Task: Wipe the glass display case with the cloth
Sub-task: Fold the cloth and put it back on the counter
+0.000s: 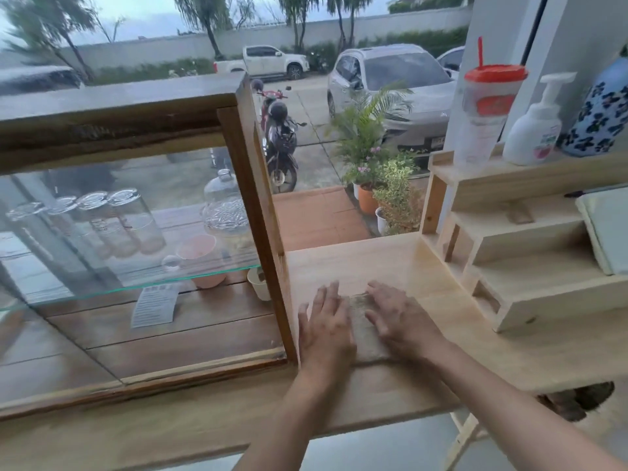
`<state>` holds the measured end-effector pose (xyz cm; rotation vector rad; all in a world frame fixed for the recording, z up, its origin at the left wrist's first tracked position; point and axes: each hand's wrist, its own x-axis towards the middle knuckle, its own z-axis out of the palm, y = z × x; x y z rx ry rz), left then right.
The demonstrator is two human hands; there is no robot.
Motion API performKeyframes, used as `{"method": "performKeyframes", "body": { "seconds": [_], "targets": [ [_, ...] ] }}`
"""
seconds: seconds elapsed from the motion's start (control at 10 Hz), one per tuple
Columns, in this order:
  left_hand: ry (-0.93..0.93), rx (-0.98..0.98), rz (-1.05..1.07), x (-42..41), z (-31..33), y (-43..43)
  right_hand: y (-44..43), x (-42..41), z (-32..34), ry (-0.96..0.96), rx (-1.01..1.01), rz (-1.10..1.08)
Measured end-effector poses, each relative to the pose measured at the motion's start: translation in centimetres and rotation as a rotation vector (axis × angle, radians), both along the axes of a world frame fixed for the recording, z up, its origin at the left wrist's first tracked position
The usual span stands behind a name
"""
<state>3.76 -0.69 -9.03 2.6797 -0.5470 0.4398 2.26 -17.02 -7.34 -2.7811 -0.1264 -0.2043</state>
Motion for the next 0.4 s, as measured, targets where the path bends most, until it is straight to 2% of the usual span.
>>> {"method": "performKeyframes", "body": {
  "seconds": [0.1,0.2,0.3,0.4],
  "targets": [
    [0.264,0.119,0.076,0.7,0.1,0.1,-0.7,0.1,-1.5,0.127,-0.109,0.003],
    [0.321,0.171,0.094,0.6,0.3,-0.3,-1.0,0.3,-1.5,0.136,-0.138,0.017],
    [0.384,0.101,0.082,1.1,0.8,-0.5,-1.1,0.8,-1.3,0.169,-0.142,0.032],
    [0.219,-0.050,-0.017,-1.3,1.6,-0.1,-1.6,0.8,-0.9,0.179,-0.090,0.065]
  ]
}}
